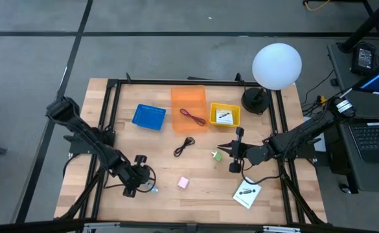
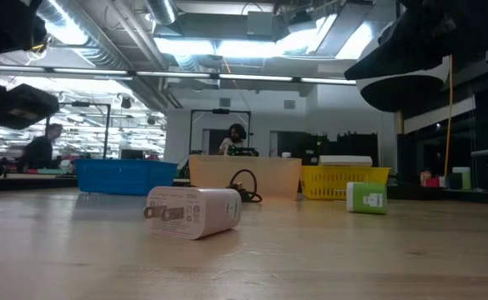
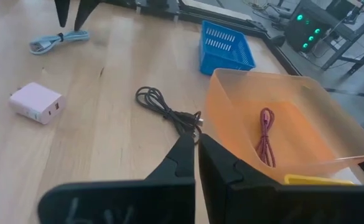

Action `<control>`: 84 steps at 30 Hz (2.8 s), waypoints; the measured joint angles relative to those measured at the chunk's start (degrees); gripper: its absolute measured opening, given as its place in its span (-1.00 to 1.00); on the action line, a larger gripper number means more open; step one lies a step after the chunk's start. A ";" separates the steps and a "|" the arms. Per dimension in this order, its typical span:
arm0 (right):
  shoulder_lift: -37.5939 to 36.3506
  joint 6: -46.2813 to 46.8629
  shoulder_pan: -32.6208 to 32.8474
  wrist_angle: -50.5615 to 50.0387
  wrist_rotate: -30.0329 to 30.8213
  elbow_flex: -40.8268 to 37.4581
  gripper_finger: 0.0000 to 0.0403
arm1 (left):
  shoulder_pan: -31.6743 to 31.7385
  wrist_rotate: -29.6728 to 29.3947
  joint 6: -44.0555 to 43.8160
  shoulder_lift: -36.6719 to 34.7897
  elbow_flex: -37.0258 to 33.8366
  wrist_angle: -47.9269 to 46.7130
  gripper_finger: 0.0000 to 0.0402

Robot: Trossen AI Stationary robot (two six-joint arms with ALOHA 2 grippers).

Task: Pick and place items into bin
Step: Put the blue charger cable into the orange bin

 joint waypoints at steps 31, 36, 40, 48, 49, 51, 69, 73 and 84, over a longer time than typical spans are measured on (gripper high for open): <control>0.00 0.13 -0.94 -0.07 0.00 0.00 -0.97 | 1.64 0.98 10.41 8.92 0.71 4.04 -0.97; 0.00 0.13 -0.94 -0.09 0.00 0.00 -0.97 | 1.70 -0.50 13.00 7.36 0.37 3.80 -0.97; 0.00 0.13 -0.94 -0.55 0.00 0.02 -0.97 | 1.73 -2.06 12.66 3.82 -0.02 1.07 -0.98; 0.00 0.35 -0.94 -0.83 0.00 0.02 -0.97 | 3.29 -8.57 11.14 -5.56 0.17 -6.19 -0.98; 0.00 0.35 -0.94 -0.87 0.00 0.02 -0.97 | 3.75 -8.60 11.33 -6.67 0.12 -6.44 -0.98; 0.00 0.37 -0.92 -0.87 0.00 0.02 -0.97 | 4.73 -9.15 12.25 -8.76 -0.42 -6.64 -0.98; 0.00 0.57 -0.92 -0.90 0.00 0.02 -0.98 | 8.41 -24.04 16.63 -33.06 -11.72 2.38 -0.98; 0.00 0.57 -0.92 -0.88 -0.02 0.02 -0.98 | 8.44 -25.90 20.79 -36.70 -15.32 8.99 -0.98; 0.00 0.58 -0.92 -0.87 0.00 0.02 -0.98 | 9.70 -30.26 25.62 -40.46 -25.91 29.44 -0.98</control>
